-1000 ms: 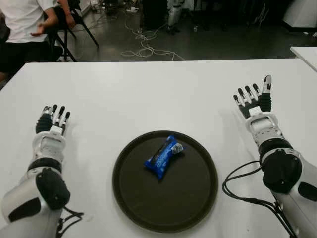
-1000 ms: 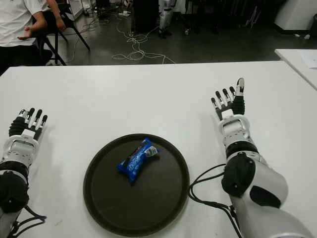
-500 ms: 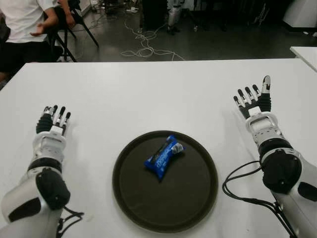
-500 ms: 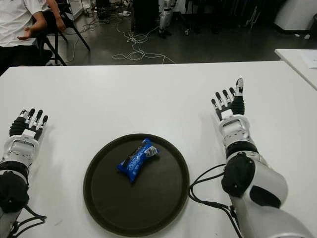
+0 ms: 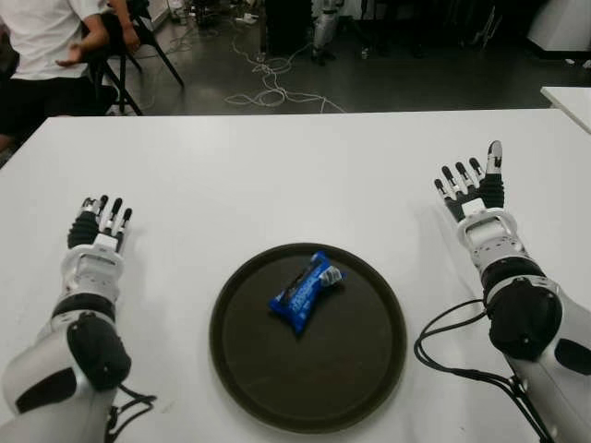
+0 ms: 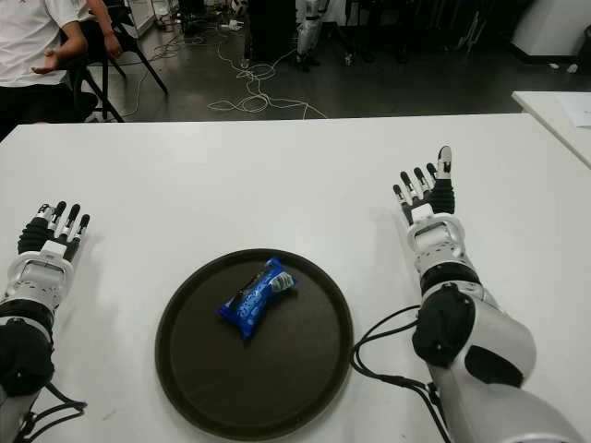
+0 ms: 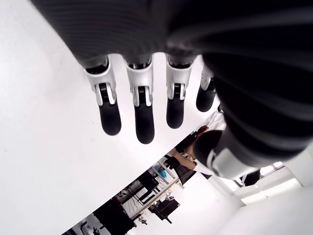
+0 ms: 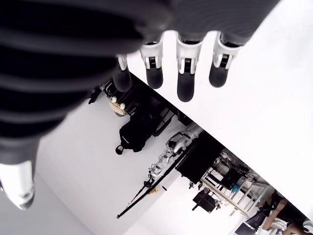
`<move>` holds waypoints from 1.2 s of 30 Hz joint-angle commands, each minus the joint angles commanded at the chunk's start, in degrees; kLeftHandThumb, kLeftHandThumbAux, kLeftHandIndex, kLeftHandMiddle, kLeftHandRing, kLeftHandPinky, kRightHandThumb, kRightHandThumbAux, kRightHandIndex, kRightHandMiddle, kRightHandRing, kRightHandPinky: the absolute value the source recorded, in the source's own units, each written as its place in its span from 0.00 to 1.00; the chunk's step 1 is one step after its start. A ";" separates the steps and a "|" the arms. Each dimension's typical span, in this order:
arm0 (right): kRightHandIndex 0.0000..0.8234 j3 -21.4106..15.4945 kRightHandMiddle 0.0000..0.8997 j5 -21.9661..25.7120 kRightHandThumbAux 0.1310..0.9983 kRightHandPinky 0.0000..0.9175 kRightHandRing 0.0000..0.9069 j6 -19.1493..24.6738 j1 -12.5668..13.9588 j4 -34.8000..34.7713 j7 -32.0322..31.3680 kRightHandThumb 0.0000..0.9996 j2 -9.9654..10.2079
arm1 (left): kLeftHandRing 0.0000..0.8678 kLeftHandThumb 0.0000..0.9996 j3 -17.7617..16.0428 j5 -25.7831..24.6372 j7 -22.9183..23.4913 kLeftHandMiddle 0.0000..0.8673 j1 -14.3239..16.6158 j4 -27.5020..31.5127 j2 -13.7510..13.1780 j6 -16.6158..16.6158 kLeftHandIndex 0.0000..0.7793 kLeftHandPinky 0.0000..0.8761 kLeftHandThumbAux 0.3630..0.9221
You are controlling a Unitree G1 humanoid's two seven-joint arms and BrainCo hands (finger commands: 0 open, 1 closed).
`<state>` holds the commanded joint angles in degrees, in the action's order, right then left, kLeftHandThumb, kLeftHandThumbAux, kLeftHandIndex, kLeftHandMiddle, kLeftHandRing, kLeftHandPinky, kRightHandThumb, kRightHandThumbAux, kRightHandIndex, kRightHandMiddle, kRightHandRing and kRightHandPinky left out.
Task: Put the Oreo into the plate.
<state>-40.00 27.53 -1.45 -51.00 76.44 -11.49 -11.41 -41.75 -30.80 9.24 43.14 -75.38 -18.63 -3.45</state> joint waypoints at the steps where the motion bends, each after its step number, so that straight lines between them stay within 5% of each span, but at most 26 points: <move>1: 0.00 0.01 0.09 -0.01 0.51 0.12 0.13 0.02 0.01 0.00 -0.04 0.00 0.00 | 0.22 0.21 -0.01 -0.01 0.00 0.19 -0.01 0.00 0.00 -0.02 0.04 0.25 0.53; 8: 0.00 0.32 0.08 -0.43 0.51 0.10 0.11 -0.43 0.28 -0.03 -0.57 0.00 0.05 | 0.22 0.21 0.28 0.33 0.36 0.18 -0.26 0.12 0.05 -0.79 0.03 0.23 0.52; 11: 0.00 2.34 0.07 -2.65 0.52 0.08 0.09 -3.25 0.78 -0.30 -0.34 0.00 0.42 | 0.18 0.18 4.52 4.86 0.68 0.15 -1.13 1.08 1.44 -6.72 0.03 0.20 0.49; 16: 0.00 3.87 0.07 -4.16 0.53 0.07 0.09 -5.23 1.08 -0.34 -0.56 0.00 0.86 | 0.14 0.13 7.74 8.38 1.15 0.11 -1.84 0.89 1.28 -10.19 0.01 0.16 0.46; 36: 0.00 7.42 0.06 -7.56 0.55 0.09 0.08 -8.86 1.97 -0.36 -0.21 0.00 1.10 | 0.13 0.07 7.98 9.11 0.55 0.10 -1.95 0.45 0.90 -9.94 0.02 0.16 0.52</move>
<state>-32.57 19.96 -10.32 -49.03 76.09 -11.69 -10.32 -33.77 -21.69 9.79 41.20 -74.92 -17.74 -13.39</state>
